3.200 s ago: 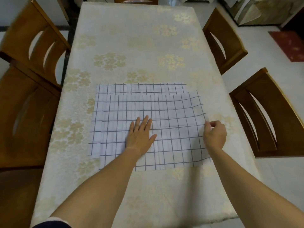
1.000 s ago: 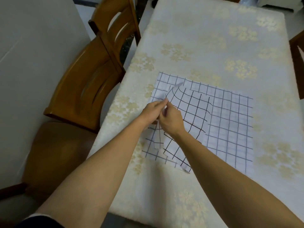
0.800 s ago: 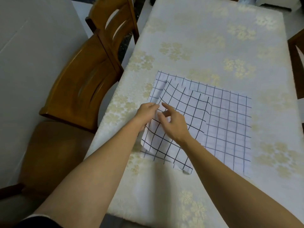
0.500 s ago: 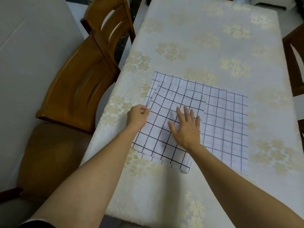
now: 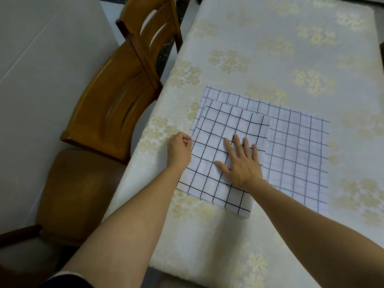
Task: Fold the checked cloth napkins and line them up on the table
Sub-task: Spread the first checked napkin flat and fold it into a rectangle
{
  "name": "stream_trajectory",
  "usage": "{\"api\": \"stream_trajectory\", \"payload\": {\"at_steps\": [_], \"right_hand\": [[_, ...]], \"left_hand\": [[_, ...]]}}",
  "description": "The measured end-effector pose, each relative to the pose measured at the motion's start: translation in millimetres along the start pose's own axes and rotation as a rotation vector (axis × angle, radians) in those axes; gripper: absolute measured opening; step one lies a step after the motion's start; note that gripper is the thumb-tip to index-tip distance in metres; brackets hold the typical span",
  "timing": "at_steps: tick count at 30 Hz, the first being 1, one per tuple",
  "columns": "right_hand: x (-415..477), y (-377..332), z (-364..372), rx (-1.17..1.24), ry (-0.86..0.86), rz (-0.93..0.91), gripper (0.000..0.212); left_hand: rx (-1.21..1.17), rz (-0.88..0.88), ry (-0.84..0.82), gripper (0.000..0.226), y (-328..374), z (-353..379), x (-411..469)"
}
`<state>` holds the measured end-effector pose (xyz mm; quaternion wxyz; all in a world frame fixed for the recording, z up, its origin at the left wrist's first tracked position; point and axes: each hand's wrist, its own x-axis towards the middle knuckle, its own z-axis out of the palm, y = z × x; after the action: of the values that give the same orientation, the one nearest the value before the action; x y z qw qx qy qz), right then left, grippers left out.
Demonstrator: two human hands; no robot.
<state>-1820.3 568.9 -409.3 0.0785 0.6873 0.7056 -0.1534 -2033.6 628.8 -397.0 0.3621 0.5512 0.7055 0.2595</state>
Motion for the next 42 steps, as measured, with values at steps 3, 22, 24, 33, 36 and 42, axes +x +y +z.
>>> {"api": "stream_trajectory", "payload": {"at_steps": [3,22,24,33,36,42], "right_hand": [[0.3,-1.0,0.7,0.000,0.001,-0.011,0.085],[10.0,-1.4,5.9,0.108,0.111,-0.059,0.073],[11.1,9.3,5.0,0.109,0.118,-0.022,0.074],[23.1,57.0,-10.8,0.115,0.167,0.044,0.073],[27.6,62.0,-14.4,0.146,0.170,0.043,0.060],[36.8,82.7,-18.1,0.116,0.141,0.049,0.059]], "left_hand": [[-0.025,0.024,0.029,0.005,-1.3,2.4,-4.7],[0.825,0.427,-0.214,0.066,-11.2,42.9,-25.7],[0.817,0.436,-0.215,0.066,-11.9,42.9,-23.8],[0.748,0.683,-0.260,0.067,33.4,59.0,-40.2],[0.745,0.700,-0.384,0.067,56.4,87.5,-51.0],[0.825,0.658,-0.424,0.084,45.3,109.5,-56.6]]}}
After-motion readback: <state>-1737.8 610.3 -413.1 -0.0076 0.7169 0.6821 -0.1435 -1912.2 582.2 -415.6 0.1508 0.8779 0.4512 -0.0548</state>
